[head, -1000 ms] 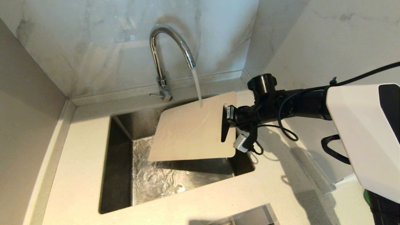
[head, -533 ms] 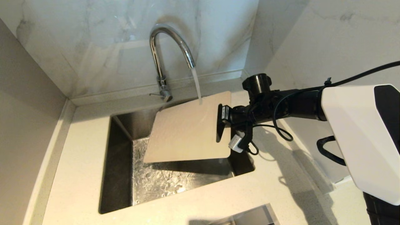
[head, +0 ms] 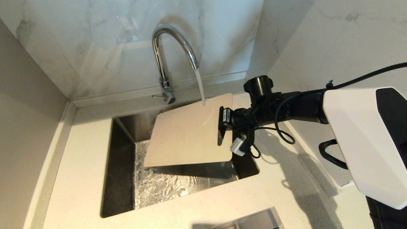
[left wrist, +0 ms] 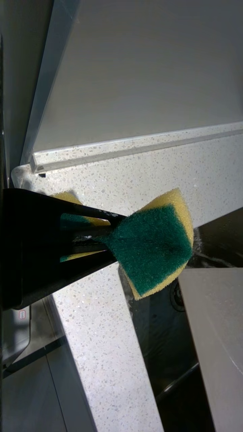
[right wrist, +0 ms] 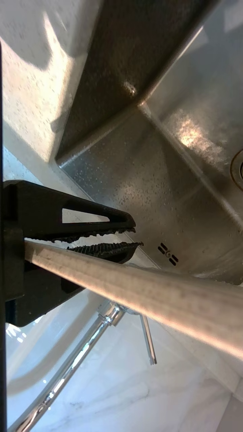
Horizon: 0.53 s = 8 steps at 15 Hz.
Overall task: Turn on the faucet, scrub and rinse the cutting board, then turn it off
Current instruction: Scrub the cutting board underwater
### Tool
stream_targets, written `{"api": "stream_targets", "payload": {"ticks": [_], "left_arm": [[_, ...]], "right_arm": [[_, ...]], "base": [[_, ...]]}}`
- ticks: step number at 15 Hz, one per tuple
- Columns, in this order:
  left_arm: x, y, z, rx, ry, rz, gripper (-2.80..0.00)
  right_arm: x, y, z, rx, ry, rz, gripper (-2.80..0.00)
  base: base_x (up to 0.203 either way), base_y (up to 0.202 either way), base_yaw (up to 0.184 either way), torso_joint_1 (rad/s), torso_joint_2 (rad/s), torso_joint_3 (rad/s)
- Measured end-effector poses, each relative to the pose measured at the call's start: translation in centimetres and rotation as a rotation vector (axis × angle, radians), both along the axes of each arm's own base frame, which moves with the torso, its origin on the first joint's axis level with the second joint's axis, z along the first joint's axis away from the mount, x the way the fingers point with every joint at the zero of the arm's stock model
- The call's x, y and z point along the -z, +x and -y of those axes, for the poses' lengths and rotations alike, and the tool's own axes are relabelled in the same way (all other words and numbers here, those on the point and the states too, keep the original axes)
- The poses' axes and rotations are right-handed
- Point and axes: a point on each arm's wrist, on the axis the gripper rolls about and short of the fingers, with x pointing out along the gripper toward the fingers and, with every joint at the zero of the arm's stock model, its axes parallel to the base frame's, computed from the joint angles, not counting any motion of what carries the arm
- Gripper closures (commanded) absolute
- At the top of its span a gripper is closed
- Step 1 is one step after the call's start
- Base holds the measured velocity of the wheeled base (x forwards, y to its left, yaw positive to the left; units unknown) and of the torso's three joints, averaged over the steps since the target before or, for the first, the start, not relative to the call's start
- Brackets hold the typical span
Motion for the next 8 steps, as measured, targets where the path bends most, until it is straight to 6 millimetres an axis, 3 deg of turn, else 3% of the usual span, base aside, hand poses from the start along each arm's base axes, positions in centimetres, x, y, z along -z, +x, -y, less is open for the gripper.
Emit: {"api": "stream_targets", "payload": {"ticks": [8], "left_arm": [[0.0,0.0,0.0,0.0,0.0,0.0,0.0]], "right_arm": [[0.53,0.44,-0.86,-0.012,0.003,-0.002,0.0]], "base": [[0.0,0.0,0.0,0.0,0.0,0.0]]}}
